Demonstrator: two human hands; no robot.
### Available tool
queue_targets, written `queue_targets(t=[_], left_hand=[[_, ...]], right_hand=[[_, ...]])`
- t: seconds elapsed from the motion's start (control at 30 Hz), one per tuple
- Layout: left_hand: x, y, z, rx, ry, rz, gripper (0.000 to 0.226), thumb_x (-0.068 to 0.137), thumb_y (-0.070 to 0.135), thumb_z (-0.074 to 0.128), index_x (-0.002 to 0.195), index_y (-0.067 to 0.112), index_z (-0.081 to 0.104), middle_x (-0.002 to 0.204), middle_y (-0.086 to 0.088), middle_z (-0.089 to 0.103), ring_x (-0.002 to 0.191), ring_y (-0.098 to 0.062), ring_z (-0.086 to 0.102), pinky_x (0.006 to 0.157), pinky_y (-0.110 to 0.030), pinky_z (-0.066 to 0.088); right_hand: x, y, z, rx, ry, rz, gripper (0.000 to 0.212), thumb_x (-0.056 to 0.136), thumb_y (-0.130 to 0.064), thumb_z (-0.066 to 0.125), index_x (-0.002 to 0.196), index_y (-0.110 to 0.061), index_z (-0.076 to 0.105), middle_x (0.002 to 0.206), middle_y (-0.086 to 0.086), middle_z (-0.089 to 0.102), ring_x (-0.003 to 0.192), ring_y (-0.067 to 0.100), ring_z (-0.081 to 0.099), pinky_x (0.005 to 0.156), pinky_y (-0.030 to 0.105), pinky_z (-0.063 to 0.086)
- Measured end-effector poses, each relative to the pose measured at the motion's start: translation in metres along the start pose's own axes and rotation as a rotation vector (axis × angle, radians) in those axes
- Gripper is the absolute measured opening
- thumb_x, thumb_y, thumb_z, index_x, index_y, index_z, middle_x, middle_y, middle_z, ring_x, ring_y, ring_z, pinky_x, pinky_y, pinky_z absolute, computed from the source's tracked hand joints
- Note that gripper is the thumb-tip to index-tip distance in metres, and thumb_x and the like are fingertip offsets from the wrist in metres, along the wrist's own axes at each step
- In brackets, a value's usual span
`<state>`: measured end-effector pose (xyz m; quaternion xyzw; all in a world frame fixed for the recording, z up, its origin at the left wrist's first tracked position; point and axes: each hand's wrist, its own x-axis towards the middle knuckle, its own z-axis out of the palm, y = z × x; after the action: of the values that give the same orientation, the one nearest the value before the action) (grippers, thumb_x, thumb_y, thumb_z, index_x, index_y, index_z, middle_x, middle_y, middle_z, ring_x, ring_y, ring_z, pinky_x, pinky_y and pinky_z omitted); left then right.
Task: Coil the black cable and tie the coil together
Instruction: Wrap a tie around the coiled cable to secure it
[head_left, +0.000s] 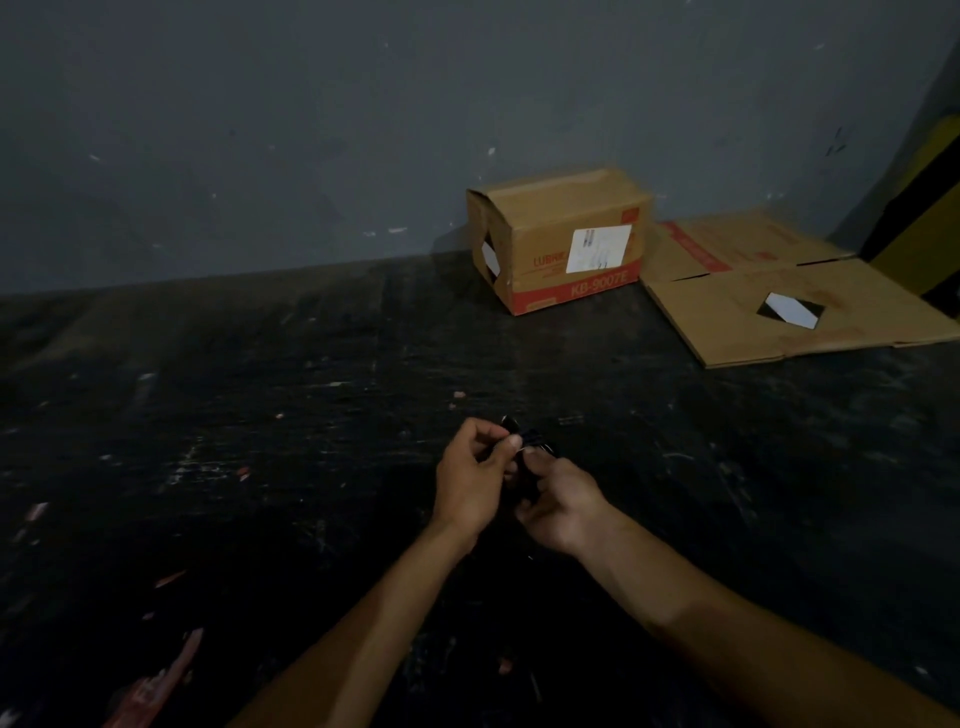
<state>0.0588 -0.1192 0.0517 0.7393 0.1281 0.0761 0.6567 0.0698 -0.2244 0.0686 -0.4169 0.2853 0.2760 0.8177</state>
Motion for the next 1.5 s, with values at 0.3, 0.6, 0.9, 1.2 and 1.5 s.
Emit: queue_targets(t=[0.3, 0.6, 0.9, 1.2, 1.5], left_hand=[[0.005, -0.008, -0.004, -0.08, 0.109, 0.009, 0.01, 0.085, 0.013, 0.073, 0.083, 0.021, 0.067, 0.086, -0.005, 0.073, 0.074, -0.008, 0.068, 0.071, -0.026, 0.054], [0.011, -0.023, -0.021, 0.179, 0.041, 0.143, 0.019, 0.085, 0.017, 0.072, 0.078, 0.034, 0.065, 0.084, 0.009, 0.073, 0.083, -0.01, 0.069, 0.08, -0.038, 0.058], [0.013, -0.019, -0.029, 0.262, -0.141, 0.15, 0.02, 0.087, 0.021, 0.07, 0.077, 0.039, 0.068, 0.083, 0.017, 0.073, 0.076, -0.002, 0.069, 0.075, -0.029, 0.057], [0.011, -0.021, -0.033, 0.271, -0.333, 0.184, 0.017, 0.084, 0.022, 0.071, 0.073, 0.034, 0.069, 0.078, 0.009, 0.073, 0.07, -0.005, 0.065, 0.068, -0.028, 0.055], [0.009, -0.016, -0.035, 0.402, -0.423, 0.219, 0.018, 0.085, 0.022, 0.069, 0.074, 0.034, 0.062, 0.068, 0.015, 0.066, 0.066, -0.002, 0.06, 0.069, -0.029, 0.052]], right_hand=[[-0.001, 0.001, -0.002, -0.087, -0.086, -0.05, 0.014, 0.092, -0.009, 0.057, 0.085, -0.012, 0.069, 0.067, 0.003, 0.066, 0.062, 0.012, 0.051, 0.06, 0.024, 0.042], [0.002, 0.007, -0.011, -0.453, -0.117, -0.503, 0.012, 0.084, -0.001, 0.066, 0.089, -0.011, 0.066, 0.078, 0.008, 0.068, 0.068, 0.015, 0.062, 0.063, 0.026, 0.053], [0.008, 0.001, -0.028, -0.935, -0.081, -0.856, 0.016, 0.089, -0.01, 0.062, 0.093, -0.025, 0.065, 0.085, 0.0, 0.07, 0.077, 0.013, 0.068, 0.07, 0.028, 0.057], [0.014, -0.014, -0.035, -1.211, -0.046, -0.927, 0.011, 0.084, -0.016, 0.069, 0.093, -0.021, 0.072, 0.114, -0.009, 0.055, 0.108, 0.002, 0.053, 0.091, 0.01, 0.035], [0.009, -0.013, -0.03, -0.915, -0.098, -0.671, 0.014, 0.079, -0.004, 0.072, 0.084, -0.016, 0.066, 0.086, 0.006, 0.067, 0.084, 0.016, 0.063, 0.071, 0.021, 0.049]])
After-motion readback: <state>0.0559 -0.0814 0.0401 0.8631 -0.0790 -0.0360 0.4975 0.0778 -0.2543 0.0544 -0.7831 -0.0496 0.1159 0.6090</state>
